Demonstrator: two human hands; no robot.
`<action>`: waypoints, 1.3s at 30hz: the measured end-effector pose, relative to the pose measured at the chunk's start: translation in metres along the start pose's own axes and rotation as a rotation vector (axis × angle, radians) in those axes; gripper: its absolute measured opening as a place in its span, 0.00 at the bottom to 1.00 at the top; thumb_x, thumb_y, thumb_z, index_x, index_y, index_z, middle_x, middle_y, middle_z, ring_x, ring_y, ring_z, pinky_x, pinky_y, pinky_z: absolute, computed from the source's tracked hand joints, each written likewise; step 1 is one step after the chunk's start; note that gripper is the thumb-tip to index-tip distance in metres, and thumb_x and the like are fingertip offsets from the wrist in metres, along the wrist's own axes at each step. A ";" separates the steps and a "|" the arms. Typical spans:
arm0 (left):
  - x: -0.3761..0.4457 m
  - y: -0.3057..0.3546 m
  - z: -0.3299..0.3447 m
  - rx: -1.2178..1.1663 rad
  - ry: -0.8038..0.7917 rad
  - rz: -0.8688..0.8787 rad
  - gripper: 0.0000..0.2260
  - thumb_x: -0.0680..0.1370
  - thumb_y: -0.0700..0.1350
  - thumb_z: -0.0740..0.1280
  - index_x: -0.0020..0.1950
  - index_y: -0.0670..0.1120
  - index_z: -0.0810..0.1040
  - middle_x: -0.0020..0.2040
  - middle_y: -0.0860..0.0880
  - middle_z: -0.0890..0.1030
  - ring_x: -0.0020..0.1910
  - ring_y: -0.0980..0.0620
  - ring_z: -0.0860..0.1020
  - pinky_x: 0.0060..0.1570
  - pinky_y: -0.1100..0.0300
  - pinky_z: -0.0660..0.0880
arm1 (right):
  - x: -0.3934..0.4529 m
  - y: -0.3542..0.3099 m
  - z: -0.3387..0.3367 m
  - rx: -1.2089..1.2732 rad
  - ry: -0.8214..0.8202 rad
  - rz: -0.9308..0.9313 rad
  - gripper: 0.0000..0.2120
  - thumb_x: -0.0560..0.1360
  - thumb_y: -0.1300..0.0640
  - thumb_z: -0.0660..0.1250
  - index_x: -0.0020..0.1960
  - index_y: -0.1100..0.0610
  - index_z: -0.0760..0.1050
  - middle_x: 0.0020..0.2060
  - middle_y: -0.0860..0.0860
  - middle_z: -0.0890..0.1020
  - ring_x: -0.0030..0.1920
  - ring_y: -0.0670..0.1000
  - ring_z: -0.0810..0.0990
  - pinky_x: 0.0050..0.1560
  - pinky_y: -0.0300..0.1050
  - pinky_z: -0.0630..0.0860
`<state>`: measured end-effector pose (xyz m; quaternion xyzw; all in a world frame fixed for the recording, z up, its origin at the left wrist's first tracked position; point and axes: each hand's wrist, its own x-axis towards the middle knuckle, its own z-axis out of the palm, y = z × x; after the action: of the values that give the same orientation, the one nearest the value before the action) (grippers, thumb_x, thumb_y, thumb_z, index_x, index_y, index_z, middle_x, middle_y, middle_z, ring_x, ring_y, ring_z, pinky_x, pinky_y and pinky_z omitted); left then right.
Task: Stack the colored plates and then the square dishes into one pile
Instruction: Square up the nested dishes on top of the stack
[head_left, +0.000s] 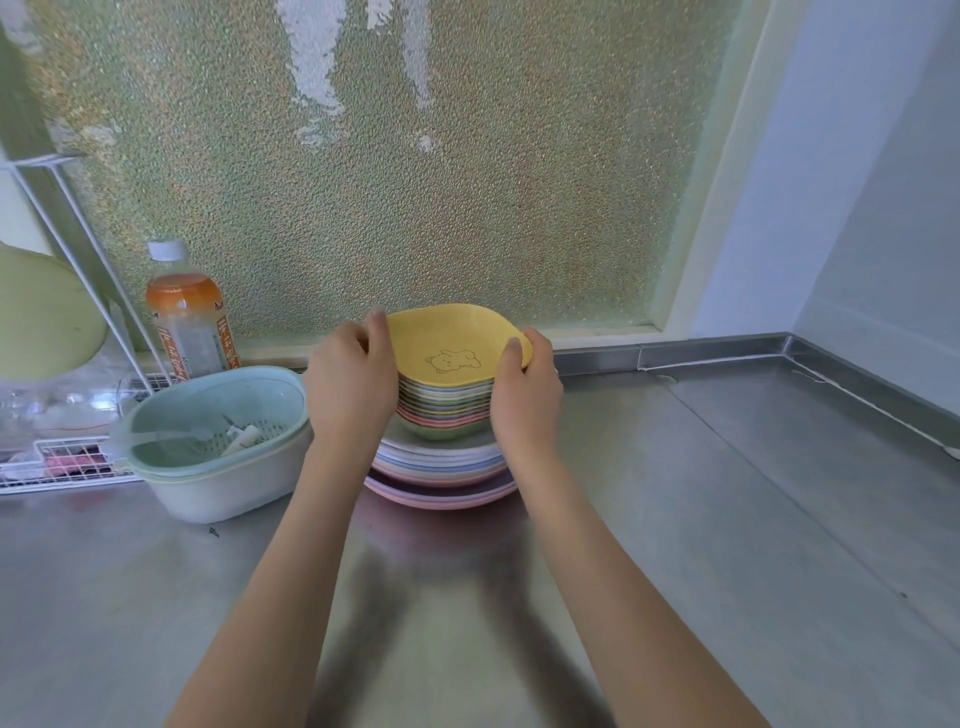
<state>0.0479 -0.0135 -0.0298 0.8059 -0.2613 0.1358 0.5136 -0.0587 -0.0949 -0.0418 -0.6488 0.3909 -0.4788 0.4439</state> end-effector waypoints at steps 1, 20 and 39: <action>0.005 -0.003 -0.002 -0.096 -0.045 -0.053 0.30 0.79 0.62 0.53 0.40 0.35 0.75 0.34 0.42 0.77 0.40 0.39 0.76 0.42 0.53 0.70 | -0.001 0.000 0.001 0.001 0.000 0.000 0.20 0.82 0.51 0.53 0.72 0.54 0.64 0.66 0.57 0.74 0.66 0.56 0.69 0.60 0.45 0.64; 0.013 -0.019 -0.001 0.216 0.052 0.174 0.17 0.80 0.53 0.61 0.48 0.38 0.75 0.48 0.38 0.79 0.44 0.37 0.76 0.38 0.54 0.64 | 0.016 0.021 -0.025 0.124 -0.249 -0.063 0.35 0.75 0.52 0.68 0.75 0.54 0.53 0.68 0.52 0.66 0.63 0.47 0.69 0.55 0.33 0.66; 0.016 -0.022 0.013 -0.633 -0.436 -0.252 0.25 0.81 0.54 0.55 0.78 0.52 0.55 0.76 0.50 0.62 0.74 0.50 0.62 0.74 0.48 0.57 | 0.031 0.022 -0.019 -0.117 -0.405 -0.131 0.20 0.83 0.49 0.47 0.74 0.47 0.61 0.72 0.51 0.65 0.74 0.51 0.57 0.73 0.46 0.49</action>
<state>0.0726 -0.0219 -0.0445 0.6437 -0.2922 -0.1896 0.6814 -0.0719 -0.1342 -0.0511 -0.7801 0.2781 -0.3431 0.4430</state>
